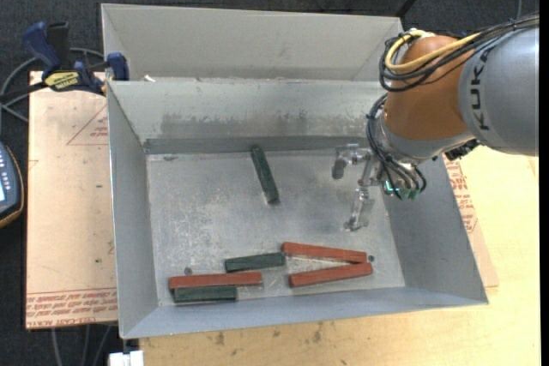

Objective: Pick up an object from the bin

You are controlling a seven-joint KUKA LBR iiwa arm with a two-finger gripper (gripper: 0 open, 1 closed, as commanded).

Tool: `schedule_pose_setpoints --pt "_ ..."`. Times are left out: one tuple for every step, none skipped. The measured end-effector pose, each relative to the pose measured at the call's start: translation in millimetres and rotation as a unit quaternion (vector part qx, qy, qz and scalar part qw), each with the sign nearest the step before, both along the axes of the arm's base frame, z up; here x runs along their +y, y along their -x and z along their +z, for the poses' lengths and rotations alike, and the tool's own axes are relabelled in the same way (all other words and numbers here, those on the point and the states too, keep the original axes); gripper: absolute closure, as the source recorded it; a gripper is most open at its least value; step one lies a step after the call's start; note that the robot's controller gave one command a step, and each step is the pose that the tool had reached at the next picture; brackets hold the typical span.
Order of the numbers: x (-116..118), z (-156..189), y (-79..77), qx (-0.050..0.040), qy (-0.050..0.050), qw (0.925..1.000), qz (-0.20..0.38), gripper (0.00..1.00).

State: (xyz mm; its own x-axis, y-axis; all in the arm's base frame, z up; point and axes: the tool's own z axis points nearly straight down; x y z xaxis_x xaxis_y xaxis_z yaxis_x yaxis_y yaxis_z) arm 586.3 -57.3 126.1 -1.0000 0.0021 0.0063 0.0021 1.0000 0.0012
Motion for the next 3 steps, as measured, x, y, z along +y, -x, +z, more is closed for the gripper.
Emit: schedule_pose_setpoints --pt "32 -55 54.2 0.0009 0.0 1.0 0.008 0.0" --pt "30 -49 49.3 -0.0048 0.001 1.0 0.007 1.0" --pt "26 -17 69.4 -0.0041 0.001 1.0 0.005 1.0"
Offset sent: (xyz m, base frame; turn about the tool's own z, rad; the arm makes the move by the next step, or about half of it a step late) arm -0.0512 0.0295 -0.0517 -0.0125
